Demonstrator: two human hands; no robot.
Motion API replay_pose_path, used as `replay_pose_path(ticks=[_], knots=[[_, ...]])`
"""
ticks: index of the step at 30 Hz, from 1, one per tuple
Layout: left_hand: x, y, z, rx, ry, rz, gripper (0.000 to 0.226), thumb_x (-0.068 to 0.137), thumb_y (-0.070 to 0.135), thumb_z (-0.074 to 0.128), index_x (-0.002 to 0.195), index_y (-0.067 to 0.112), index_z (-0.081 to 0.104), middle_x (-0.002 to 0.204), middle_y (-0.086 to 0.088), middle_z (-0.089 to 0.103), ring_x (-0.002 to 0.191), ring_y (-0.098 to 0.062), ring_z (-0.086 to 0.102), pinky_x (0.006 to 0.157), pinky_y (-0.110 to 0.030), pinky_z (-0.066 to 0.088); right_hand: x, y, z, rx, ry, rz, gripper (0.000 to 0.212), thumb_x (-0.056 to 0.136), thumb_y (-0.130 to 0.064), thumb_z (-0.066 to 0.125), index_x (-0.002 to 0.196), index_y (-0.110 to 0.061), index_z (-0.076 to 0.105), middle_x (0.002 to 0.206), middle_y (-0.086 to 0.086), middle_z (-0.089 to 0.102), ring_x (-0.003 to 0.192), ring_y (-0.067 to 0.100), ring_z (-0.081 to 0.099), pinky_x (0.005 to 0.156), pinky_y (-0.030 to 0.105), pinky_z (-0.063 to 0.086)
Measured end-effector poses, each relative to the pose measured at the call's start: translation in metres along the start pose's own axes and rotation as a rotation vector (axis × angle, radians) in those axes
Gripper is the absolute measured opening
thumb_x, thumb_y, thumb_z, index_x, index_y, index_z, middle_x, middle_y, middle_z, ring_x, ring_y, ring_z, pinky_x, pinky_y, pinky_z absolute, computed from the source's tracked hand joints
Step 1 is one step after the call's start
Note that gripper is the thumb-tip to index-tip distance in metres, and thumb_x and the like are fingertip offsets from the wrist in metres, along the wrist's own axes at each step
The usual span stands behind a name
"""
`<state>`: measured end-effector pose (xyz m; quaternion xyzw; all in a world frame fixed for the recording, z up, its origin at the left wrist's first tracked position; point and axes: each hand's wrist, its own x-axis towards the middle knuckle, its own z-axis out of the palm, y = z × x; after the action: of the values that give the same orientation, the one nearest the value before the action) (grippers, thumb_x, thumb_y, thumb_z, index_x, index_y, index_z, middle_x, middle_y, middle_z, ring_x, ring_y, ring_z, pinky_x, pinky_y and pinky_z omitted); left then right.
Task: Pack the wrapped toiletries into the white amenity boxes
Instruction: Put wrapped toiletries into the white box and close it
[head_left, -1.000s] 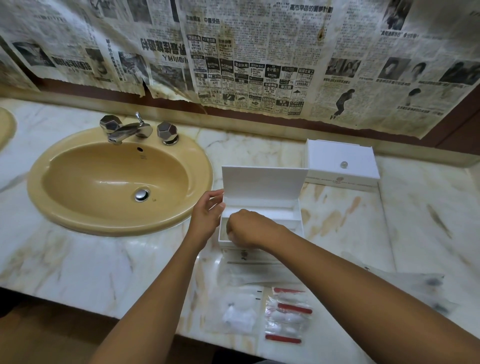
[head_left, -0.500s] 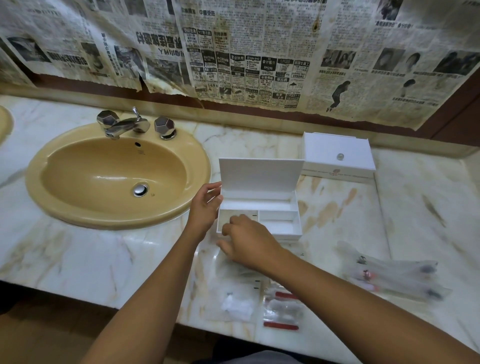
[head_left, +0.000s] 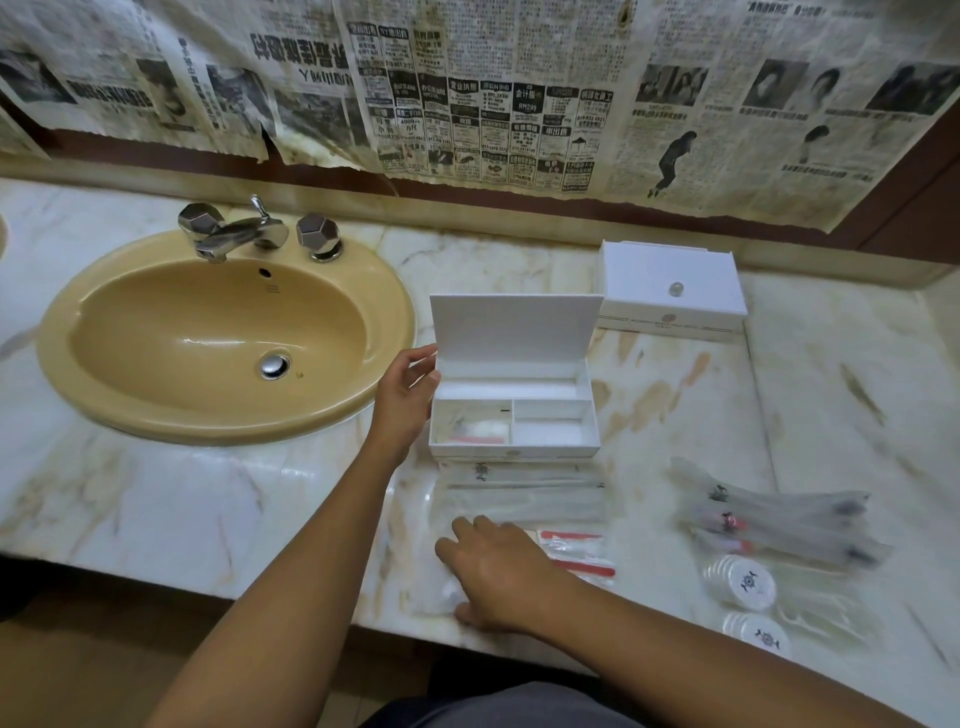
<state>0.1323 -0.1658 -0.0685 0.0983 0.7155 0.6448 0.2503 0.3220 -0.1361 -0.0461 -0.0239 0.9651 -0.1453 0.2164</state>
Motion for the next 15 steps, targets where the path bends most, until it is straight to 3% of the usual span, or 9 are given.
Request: replay_pose_path(ticks=[7,10,15], knots=[[0.0,0.0,-0.002,0.007,-0.005,-0.011,0.024,0.096,0.009,0.055,0.116,0.024,0.059,0.108,0.014,0.062,0.077,0.018,0.058,0.071,-0.031,0.046,0.003,0.004,-0.024,0.014,0.018,0.016,0.018,0.09,-0.011,0.049,0.103,-0.007,0.061,0.101,0.013,0.058,0.089,0.032,0.055,0.065,0.033,0.03],[0.0,0.0,-0.002,0.0,-0.008,-0.015,0.024,0.096,0.009,0.055,0.114,0.024,0.06,0.107,0.014,0.062,0.076,0.018,0.058,0.072,-0.032,0.046,0.005,0.008,-0.042,0.073,0.128,0.045,0.016,0.089,-0.01,0.049,0.091,-0.008,0.064,0.089,0.01,0.061,0.075,0.029,0.055,0.06,0.03,0.035],[-0.001,0.001,-0.001,-0.004,0.001,-0.013,0.024,0.096,0.007,0.055,0.114,0.023,0.059,0.105,0.016,0.062,0.078,0.018,0.057,0.069,-0.026,0.045,0.009,0.021,-0.093,0.121,0.404,0.124,0.018,0.09,-0.018,0.05,0.09,-0.015,0.067,0.09,0.005,0.065,0.083,0.027,0.06,0.065,0.031,0.039]])
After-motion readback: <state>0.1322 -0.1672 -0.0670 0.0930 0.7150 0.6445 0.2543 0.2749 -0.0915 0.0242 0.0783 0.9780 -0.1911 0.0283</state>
